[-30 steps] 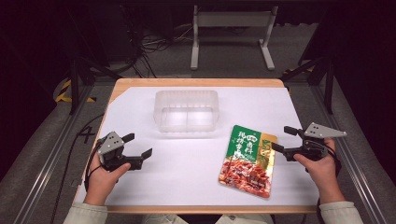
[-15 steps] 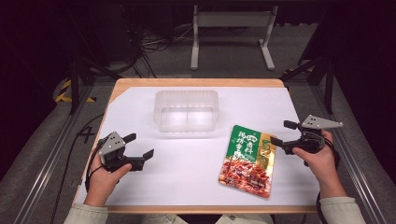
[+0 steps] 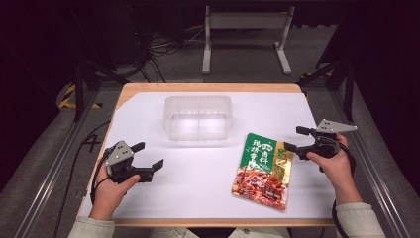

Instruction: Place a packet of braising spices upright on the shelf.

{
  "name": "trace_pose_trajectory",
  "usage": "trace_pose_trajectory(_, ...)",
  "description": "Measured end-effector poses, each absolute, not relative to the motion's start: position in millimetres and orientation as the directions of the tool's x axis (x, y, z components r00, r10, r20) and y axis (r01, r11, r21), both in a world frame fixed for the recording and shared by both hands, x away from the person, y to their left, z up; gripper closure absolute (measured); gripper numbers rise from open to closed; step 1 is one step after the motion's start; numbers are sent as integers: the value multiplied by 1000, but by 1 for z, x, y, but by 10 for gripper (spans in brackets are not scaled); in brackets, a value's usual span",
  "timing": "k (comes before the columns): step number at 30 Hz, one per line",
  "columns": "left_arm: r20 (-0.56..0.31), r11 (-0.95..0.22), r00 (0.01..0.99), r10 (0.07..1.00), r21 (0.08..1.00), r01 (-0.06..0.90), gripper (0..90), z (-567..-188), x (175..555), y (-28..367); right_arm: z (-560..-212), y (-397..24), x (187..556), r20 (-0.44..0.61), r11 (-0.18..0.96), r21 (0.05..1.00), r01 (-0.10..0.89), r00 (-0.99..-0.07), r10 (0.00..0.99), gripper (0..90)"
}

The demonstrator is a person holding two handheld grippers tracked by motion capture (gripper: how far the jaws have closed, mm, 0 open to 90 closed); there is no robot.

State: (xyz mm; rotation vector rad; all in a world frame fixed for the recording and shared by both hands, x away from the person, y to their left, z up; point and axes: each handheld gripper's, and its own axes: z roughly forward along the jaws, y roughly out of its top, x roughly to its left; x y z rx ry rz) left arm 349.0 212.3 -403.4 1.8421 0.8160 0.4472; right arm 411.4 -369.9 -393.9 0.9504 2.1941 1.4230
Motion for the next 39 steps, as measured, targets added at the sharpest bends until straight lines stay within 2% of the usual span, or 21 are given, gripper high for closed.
trace_pose_trajectory(11, -55, -251, 703, 709, 912, 325, 92, -404, 349, 212, -413, -374, 422, 84, 281, 880, 382, -708, 701, 210)
trace_pose_trajectory(20, -58, -249, 702, 710, 911, 327, 92, -404, 349, 212, -425, -378, 426, 88, 298, 865, 404, -707, 702, 241)
trace_pose_trajectory(22, -57, -248, 701, 711, 913, 325, 92, -404, 349, 212, -428, -378, 426, 119, 298, 847, 440, -703, 701, 265)
trace_pose_trajectory(39, -56, -257, 705, 707, 908, 329, 92, -406, 349, 211, -440, -377, 428, 221, 301, 747, 593, -648, 728, 221)
